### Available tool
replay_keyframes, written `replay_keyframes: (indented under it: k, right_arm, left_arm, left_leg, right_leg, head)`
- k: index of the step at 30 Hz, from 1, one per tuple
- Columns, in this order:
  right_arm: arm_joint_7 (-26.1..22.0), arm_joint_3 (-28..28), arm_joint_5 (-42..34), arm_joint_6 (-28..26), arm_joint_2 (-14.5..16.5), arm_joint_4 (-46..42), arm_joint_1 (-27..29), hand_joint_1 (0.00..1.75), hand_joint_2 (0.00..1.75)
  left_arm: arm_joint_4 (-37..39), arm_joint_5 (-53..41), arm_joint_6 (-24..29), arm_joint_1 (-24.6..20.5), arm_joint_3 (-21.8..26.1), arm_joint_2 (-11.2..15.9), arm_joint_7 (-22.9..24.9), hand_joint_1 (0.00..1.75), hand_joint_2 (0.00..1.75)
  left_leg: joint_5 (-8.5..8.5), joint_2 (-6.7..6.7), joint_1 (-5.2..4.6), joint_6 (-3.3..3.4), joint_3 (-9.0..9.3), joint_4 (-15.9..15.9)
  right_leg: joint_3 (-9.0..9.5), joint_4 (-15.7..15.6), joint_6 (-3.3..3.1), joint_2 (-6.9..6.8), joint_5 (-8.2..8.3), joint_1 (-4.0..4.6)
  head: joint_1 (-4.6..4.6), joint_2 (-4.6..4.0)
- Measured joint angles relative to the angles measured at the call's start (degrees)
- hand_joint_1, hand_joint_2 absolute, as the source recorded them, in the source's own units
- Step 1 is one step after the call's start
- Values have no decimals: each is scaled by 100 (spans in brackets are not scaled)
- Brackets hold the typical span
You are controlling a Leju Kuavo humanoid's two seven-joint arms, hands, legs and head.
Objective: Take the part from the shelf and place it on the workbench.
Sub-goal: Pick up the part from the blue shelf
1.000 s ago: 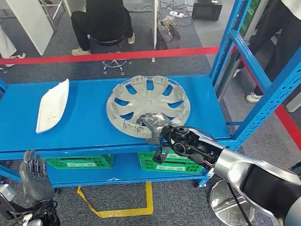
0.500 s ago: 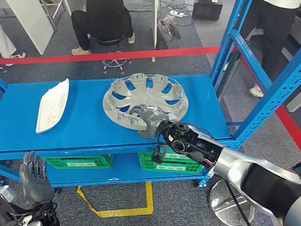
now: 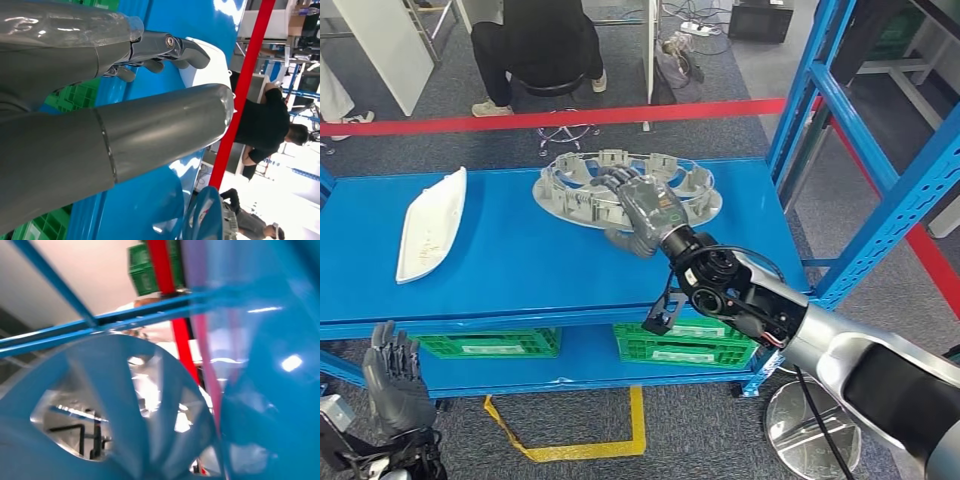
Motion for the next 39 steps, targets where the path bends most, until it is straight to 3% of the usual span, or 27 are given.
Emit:
replay_keyframes:
  k: [10,18,39]
  right_arm:
    - [-337,-609,23,-457,-60,-584,-49,175,175]
    - [-305,-967,267,-595,-61,-1044,-41,175,175]
    - [-293,-1207,288,-578,-60,-1329,21,175,175]
  left_arm:
    - [0,-73,65,-3,0,-28,28,0,0]
    - [2,-102,-43,-18,0,-49,38,0,0]
    - [4,-110,-65,-45,0,-86,38,0,0]
  left_leg:
    - [0,-1,0,0,0,0]
    - [0,-1,0,0,0,0]
    - [0,-1,0,0,0,0]
  right_leg:
    - [3,0,0,-1,0,1]
    - [1,0,0,-1,0,1]
    - [2,0,0,-1,0,1]
  head:
    - [0,0]
    - [0,0]
    - [0,0]
